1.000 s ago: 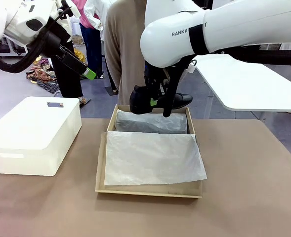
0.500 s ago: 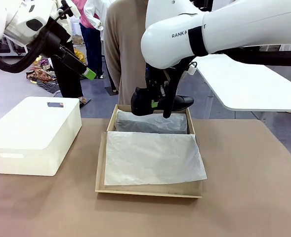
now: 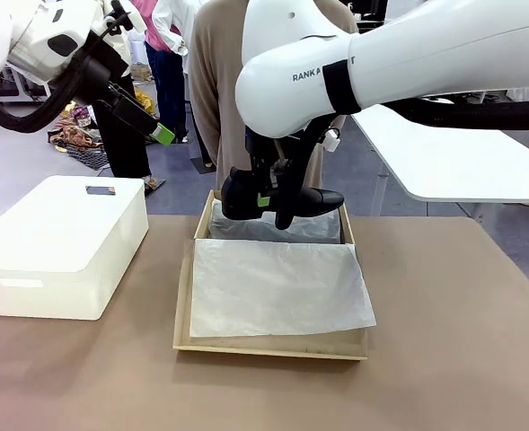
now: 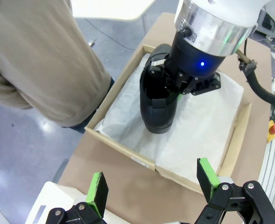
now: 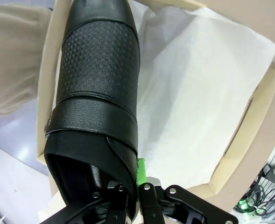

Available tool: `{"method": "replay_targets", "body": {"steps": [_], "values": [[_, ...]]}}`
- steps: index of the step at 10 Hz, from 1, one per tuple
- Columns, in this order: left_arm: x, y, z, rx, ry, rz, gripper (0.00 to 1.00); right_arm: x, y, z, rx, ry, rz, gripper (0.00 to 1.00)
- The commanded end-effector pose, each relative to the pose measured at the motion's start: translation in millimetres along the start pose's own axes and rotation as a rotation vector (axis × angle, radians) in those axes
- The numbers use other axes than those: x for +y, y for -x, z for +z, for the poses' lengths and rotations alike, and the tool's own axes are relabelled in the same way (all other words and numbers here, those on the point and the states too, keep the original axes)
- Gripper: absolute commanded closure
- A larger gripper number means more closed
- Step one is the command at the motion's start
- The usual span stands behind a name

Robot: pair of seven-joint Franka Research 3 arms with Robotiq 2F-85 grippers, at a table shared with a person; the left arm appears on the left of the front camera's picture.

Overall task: Pack the shoes into the box.
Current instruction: Place the other shoe of the Shoes into the Shoes Box.

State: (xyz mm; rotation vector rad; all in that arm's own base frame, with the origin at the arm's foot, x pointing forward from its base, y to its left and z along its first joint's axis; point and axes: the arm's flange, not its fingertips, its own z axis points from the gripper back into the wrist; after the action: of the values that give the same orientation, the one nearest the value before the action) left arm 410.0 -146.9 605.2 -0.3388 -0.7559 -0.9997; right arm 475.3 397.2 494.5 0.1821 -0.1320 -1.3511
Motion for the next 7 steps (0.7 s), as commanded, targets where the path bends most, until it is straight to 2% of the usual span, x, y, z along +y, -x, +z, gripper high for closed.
{"method": "replay_targets", "body": {"steps": [1, 5, 7], "values": [[2.4, 1.4, 0.8, -0.021, 0.018, -0.012, 0.0, 4.1, 8.6, 5.3, -0.013, -0.006, -0.069, 1.0], [2.4, 1.4, 0.8, -0.021, 0.018, -0.012, 0.0, -1.9, 15.4, -3.3, -0.019, -0.027, -0.188, 1.0], [2.4, 1.4, 0.8, -0.021, 0.018, -0.012, 0.0, -2.3, 20.2, -9.4, -0.049, -0.031, -0.192, 1.0]]}}
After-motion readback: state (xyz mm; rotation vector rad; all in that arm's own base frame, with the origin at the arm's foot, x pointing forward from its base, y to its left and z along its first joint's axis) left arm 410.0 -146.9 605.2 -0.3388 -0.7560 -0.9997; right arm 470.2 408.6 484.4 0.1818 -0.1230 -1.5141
